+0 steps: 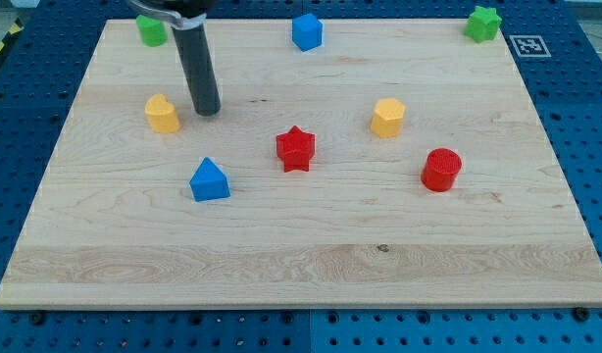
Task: Push the yellow heart vertically towards green circle
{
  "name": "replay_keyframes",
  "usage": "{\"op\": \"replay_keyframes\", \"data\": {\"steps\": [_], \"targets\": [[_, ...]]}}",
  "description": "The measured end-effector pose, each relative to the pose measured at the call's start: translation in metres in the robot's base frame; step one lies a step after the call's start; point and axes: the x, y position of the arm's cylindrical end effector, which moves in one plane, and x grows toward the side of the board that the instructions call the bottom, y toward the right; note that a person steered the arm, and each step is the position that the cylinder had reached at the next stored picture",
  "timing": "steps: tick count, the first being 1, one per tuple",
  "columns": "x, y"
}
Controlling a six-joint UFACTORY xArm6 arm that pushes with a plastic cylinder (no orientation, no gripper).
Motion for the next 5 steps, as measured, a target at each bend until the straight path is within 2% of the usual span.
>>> {"op": "replay_keyframes", "data": {"steps": [1,3,5], "targets": [[0.011,0.0],[0.001,-0.026],[0.001,-0.016]]}}
